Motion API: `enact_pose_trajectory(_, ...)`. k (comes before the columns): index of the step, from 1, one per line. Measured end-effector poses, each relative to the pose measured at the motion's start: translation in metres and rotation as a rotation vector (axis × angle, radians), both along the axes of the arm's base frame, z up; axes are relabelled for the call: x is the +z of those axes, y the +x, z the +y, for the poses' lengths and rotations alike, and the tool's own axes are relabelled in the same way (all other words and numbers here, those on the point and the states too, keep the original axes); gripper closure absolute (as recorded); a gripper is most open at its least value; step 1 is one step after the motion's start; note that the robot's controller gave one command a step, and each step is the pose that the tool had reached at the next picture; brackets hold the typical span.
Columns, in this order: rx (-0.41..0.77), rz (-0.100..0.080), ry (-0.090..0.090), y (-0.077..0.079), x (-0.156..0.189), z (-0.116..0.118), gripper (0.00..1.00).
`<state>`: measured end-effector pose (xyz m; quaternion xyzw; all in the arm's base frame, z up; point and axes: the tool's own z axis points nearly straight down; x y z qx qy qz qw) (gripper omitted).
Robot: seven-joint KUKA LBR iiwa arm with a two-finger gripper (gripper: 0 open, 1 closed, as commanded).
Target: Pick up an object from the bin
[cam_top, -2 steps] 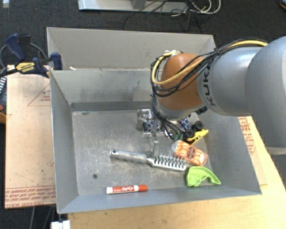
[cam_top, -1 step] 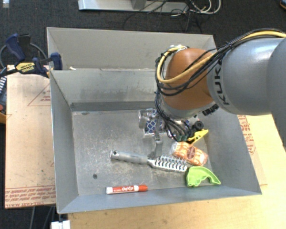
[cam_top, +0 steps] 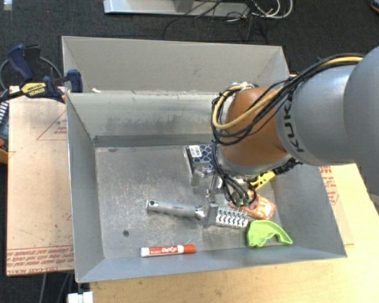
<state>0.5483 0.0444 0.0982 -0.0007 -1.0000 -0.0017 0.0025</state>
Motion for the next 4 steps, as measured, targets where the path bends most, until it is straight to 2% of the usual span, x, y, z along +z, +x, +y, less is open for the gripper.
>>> enact_pose_trajectory(1, 0.176, -0.011, 0.002, -0.027, -0.029, 0.011, 0.00)
enact_pose_trajectory(2, -0.062, 0.000, 0.001, -0.038, -0.028, 0.015, 1.00)
enact_pose_trajectory(4, -0.063, 0.000, 0.001, -0.038, -0.027, 0.015, 1.00)
